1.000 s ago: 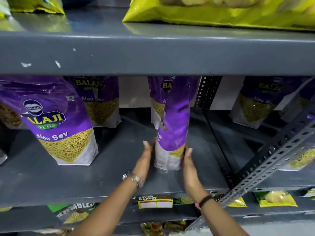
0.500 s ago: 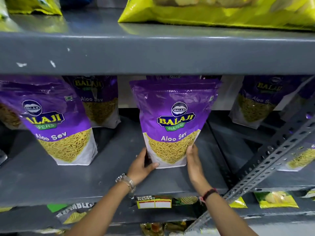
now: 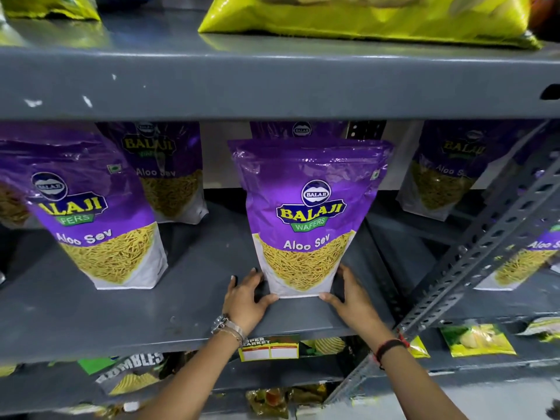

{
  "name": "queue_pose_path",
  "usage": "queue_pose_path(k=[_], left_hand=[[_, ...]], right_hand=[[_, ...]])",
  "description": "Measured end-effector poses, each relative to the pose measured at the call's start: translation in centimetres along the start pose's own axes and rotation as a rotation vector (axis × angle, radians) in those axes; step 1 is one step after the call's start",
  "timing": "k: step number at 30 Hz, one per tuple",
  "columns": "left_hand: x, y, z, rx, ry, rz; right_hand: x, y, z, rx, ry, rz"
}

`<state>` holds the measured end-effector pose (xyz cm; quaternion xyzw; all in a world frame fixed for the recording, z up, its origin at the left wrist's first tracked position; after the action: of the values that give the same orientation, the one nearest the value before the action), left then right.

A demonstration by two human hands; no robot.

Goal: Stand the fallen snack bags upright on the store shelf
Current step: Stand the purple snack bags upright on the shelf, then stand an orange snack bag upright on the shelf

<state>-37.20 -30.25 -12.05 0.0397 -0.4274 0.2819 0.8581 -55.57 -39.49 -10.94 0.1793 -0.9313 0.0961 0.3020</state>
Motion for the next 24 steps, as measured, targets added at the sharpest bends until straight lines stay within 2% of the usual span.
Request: queue_pose_path(k=[5,16,17,19,22,24], left_hand=[[-0.3,1.1,0.9,-0.077,-0.044,-0.011],[0.5,1.2,0.8,-0.073,-0.014,0.035],[0.5,1.2,0.9,-0.073,-0.001,0.034],[1.0,1.4,0.6,-0.044,0.107,0.054],[4.4,2.2,-0.4,-0.033,0.285,0.276],[7.9,2.9,-2.2,-0.047,0.297,0.472]], right_hand=[[0.8,1.3,0.6,0.040,0.018,0.025],[0.7,1.6,0.6,0.041,0.043,0.026],[0.8,1.9,0.5,0.046,0.031,0.049],[2.1,3.1,-0.6,0.078,-0.030,0.206],[3.7,6.0,-4.0,0.255,-0.021,0.454],[2.1,7.2,-7.5,0.438,0.054,0.458]])
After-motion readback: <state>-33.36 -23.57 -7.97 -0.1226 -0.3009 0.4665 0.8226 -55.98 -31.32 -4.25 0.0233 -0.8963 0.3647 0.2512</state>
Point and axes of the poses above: each hand's wrist, its own y-axis away from the middle knuckle, its own x-axis out of the back of the hand, z = x × y, the point moved 8 cm from there along -y, towards the middle knuckle, and after that the axes turned 9 degrees about z, right-handed, at the moved point
